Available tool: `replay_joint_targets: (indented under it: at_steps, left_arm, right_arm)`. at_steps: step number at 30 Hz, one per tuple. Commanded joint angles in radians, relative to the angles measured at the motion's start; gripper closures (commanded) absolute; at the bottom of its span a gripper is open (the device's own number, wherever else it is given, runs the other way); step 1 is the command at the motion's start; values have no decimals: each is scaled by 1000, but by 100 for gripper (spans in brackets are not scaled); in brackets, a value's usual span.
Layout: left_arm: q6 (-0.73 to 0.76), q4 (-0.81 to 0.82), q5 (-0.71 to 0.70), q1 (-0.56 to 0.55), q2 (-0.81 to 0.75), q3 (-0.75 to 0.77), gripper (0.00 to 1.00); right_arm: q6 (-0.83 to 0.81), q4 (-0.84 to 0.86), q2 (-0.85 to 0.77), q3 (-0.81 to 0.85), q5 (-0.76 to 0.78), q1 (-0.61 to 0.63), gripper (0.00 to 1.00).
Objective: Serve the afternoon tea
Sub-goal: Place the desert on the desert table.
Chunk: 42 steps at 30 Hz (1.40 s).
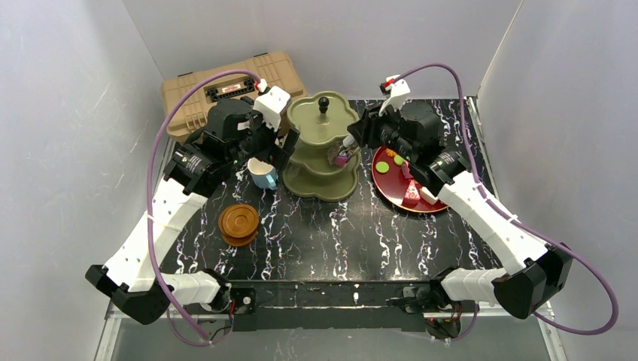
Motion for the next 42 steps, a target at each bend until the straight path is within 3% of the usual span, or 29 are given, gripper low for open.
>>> replay_joint_targets:
  at_steps: [1,7,10,18,28,32,38,42]
  left_arm:
    - [-11,6,9,5,-31,8,2]
    - [-9,0,10,5,-33,20,2]
    - [-9,-4,12,5,-34,21,2]
    - [-17,-2,19,5,-31,26,2]
    - [-18,-4,18,5,-32,37,2]
    - [-18,-2,17,6,-34,37,2]
    - [-19,1,15,5,-35,34,2]
    - [-22,4,16,5,-37,31,2]
  right_arm:
    - [-6,124,-25,-44,30,5,99]
    - [0,159,-32,-112,41,8,90]
    - [5,165,-43,-123,49,8,77]
    - [1,131,-50,-54,53,8,56]
    - [5,114,-54,-40,27,8,39]
    - [5,106,-53,-33,32,8,46]
    - [4,78,-60,-8,59,8,79]
    - [-3,61,-68,5,73,8,89]
